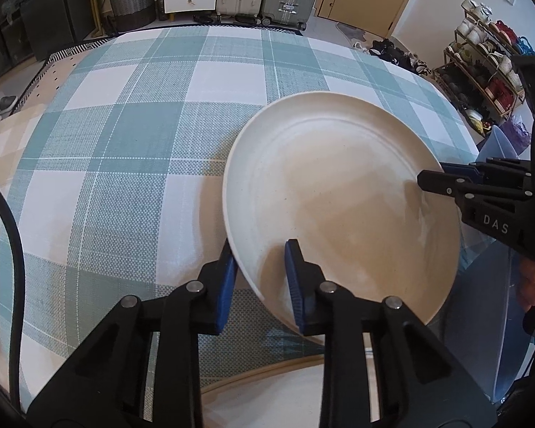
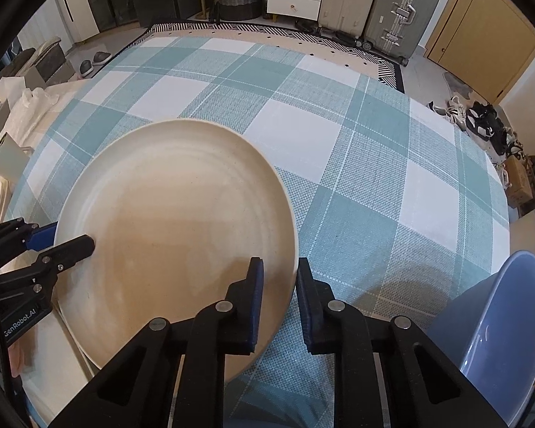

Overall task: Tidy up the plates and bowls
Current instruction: 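Close both grippers on the rim of the cream plate, then lift the cream plate with both grippers and carry it toward the stacked plates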

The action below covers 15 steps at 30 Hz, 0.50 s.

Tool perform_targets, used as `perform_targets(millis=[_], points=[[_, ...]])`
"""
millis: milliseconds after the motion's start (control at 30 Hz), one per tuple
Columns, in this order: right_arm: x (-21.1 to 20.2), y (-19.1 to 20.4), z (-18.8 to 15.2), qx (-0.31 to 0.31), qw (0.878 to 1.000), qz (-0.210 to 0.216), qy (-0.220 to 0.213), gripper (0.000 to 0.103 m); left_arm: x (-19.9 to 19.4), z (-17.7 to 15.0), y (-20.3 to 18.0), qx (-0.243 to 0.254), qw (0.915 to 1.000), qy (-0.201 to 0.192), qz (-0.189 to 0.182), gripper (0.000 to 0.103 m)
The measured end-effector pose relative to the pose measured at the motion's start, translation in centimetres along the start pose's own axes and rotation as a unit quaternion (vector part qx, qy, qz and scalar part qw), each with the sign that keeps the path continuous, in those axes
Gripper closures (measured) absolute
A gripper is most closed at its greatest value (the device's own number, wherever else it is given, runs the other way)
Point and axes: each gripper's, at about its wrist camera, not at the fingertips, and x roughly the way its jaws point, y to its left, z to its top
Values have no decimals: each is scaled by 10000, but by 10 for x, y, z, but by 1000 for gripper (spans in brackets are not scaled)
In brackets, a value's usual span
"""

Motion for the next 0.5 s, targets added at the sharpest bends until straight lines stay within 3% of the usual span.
perform_targets(millis=[500], points=[[-22, 0, 2, 47, 9995, 6, -317, 85, -29, 4, -5, 43, 9993, -347, 93, 80]])
